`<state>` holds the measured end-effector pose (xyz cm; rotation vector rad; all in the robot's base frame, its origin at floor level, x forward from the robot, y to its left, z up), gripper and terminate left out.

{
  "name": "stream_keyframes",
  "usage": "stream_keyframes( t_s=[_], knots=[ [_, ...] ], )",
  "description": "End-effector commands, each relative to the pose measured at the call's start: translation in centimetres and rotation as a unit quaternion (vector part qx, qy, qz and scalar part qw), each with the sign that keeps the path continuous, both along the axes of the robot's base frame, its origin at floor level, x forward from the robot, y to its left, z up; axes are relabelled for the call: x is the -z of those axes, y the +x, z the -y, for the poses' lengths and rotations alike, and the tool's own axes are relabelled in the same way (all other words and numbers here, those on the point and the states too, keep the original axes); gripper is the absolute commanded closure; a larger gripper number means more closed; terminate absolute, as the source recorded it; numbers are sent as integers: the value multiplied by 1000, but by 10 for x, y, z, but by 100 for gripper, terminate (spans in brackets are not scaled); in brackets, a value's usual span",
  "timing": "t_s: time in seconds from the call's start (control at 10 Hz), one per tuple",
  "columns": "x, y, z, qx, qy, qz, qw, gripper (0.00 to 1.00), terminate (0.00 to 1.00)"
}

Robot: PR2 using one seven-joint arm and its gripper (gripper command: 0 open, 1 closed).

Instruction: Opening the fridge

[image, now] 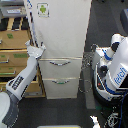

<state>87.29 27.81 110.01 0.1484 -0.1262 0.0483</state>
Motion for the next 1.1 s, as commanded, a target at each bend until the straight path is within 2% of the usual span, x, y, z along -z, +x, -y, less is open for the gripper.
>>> stream_keyframes(
  t_s=[0.1,0.4,0.7,0.8,0.9,1.0,1.1],
  knots=[
    [-4,29,12,36,-16,12,999,0,0],
    [-1,42,-6,36,-26,13,999,0,0],
    [13,53,-25,40,-16,14,999,0,0],
    [20,59,-29,39,-23,8,999,0,0],
    [29,60,-29,53,-57,-8,997,0,0],
    [40,60,-21,72,-93,-21,993,100,0],
    [44,61,-17,76,-94,-22,992,100,0]
  ],
)
